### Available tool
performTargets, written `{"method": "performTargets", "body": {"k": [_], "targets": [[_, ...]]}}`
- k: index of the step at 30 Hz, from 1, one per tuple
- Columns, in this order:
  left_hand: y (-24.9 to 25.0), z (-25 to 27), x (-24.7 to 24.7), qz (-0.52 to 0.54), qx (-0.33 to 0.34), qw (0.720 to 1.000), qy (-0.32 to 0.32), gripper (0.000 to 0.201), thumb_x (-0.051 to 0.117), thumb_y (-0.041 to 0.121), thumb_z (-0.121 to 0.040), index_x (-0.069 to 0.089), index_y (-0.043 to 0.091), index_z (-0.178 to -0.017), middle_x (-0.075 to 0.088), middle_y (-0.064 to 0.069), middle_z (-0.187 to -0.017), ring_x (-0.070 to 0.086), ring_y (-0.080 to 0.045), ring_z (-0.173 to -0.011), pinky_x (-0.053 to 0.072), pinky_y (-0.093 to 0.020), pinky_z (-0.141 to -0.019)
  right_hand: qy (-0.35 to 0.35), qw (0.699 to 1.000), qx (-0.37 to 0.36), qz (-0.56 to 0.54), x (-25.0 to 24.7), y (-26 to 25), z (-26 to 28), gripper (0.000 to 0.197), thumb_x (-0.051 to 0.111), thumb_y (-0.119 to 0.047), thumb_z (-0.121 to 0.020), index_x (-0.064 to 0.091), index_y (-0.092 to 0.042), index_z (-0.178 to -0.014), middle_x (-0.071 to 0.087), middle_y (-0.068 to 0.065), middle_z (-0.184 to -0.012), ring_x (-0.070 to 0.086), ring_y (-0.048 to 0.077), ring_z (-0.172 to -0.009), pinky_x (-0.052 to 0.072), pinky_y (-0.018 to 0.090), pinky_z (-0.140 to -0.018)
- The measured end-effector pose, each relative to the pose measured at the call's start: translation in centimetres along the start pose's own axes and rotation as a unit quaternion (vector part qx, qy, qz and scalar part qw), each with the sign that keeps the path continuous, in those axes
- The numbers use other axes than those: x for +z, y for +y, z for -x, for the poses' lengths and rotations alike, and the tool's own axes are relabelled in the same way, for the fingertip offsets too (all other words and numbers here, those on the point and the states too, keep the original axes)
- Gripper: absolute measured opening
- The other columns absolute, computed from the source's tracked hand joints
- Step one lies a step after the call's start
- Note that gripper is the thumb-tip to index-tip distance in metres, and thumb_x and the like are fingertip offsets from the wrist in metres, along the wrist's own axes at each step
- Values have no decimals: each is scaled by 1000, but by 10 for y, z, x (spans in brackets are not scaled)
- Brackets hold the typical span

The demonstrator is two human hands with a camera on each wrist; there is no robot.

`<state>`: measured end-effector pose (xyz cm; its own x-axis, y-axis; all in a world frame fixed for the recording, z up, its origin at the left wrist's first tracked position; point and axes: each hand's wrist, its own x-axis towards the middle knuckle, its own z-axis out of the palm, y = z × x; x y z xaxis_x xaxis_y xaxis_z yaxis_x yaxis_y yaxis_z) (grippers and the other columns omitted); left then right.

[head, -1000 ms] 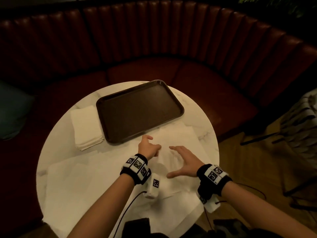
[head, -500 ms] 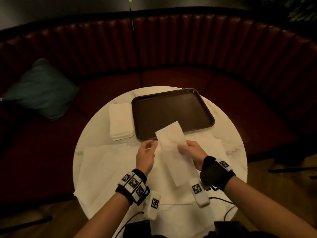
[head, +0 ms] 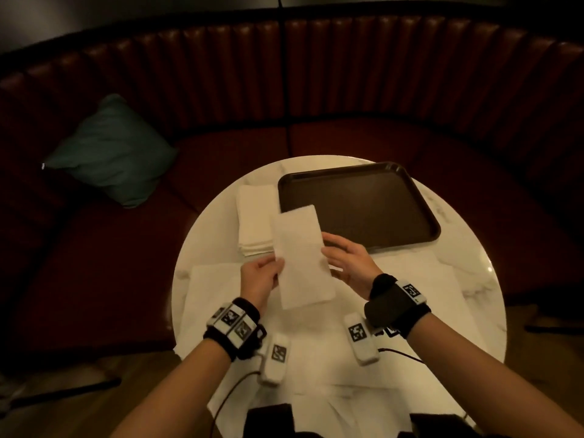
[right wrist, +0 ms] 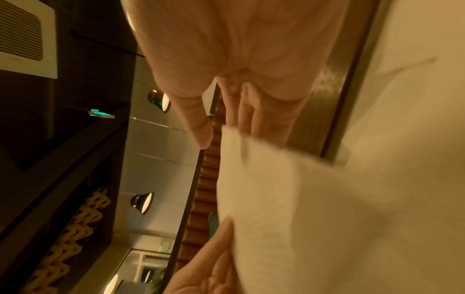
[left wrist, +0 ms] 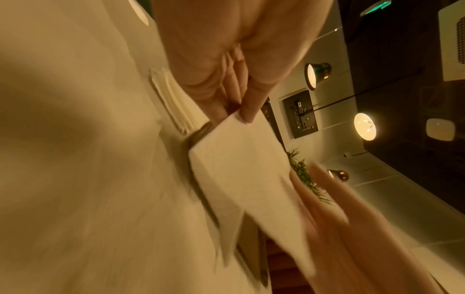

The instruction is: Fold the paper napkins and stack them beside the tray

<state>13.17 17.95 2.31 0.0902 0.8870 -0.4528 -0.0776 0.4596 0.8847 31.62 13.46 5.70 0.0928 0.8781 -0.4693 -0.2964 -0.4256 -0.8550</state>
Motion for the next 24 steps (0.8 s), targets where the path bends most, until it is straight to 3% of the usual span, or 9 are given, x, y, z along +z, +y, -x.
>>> {"method": "performTargets", "body": {"k": [2, 5, 7, 10, 13, 16, 20, 24], "targets": [[16, -30, -9, -16, 10, 1000, 16, 19, 61, 2, -91, 66, -2, -109, 71, -15, -99, 68, -23, -82, 59, -29, -72, 22, 1000, -11, -18, -16, 0, 2, 43, 64, -12, -87, 54, -19, -128, 69, 10, -117, 66, 25, -107, 51, 40, -96], [38, -76, -16, -41, 18, 999, 28, 26, 60, 4, -92, 60, -3, -117, 69, -19, -102, 63, -14, -68, 51, -30, -75, 74, 997, -9, -20, -48, 5, 11, 43, 62, -13, -88, 54, -18, -130, 69, 10, -118, 67, 26, -106, 52, 39, -92], [50, -105, -15, -49, 17, 998, 37, 29, 60, 3, -92, 57, -1, -121, 66, -16, -105, 62, -13, -73, 51, -31, -78, 111, 994, -3, -12, -70, 13, 17, 40, 60, -15, -91, 55, -18, -131, 70, 8, -116, 68, 25, -105, 53, 36, -88], [58, -148, -14, -69, 10, 996, 50, 35, 61, 2, -91, 55, -2, -126, 63, -16, -109, 63, -22, -88, 52, -34, -82, 159, 987, 1, -3, -95, 25, 26, 37, 58, -15, -93, 56, -18, -130, 70, 7, -115, 69, 25, -102, 53, 36, -87], [53, -187, -19, -105, -4, 991, 79, 38, 64, 2, -88, 58, -2, -125, 64, -22, -117, 64, -31, -101, 52, -38, -90, 189, 982, 6, -7, -109, 34, 33, 33, 57, -13, -95, 57, -18, -128, 71, 8, -114, 70, 26, -100, 54, 37, -87], [39, -219, -31, -173, -24, 980, 96, 39, 71, 10, -83, 63, 6, -121, 66, -17, -117, 64, -31, -105, 51, -43, -97, 213, 977, 12, -2, -117, 41, 39, 31, 56, -12, -95, 59, -17, -125, 72, 8, -112, 70, 27, -98, 55, 36, -85], [33, -226, -39, -232, -31, 964, 123, 37, 70, 11, -77, 68, 15, -113, 66, -15, -119, 63, -32, -105, 52, -43, -96, 240, 970, 26, 12, -127, 49, 43, 28, 55, -11, -96, 61, -14, -122, 72, 10, -110, 70, 29, -97, 56, 34, -82], [43, -180, -24, -368, 63, 920, 117, 45, 67, 11, -86, 56, 10, -130, 47, -18, -137, 45, -36, -126, 41, -41, -106, 245, 967, 34, 60, -135, 56, 45, 25, 54, -8, -96, 63, -10, -119, 72, 11, -106, 71, 27, -89, 55, 30, -74]]}}
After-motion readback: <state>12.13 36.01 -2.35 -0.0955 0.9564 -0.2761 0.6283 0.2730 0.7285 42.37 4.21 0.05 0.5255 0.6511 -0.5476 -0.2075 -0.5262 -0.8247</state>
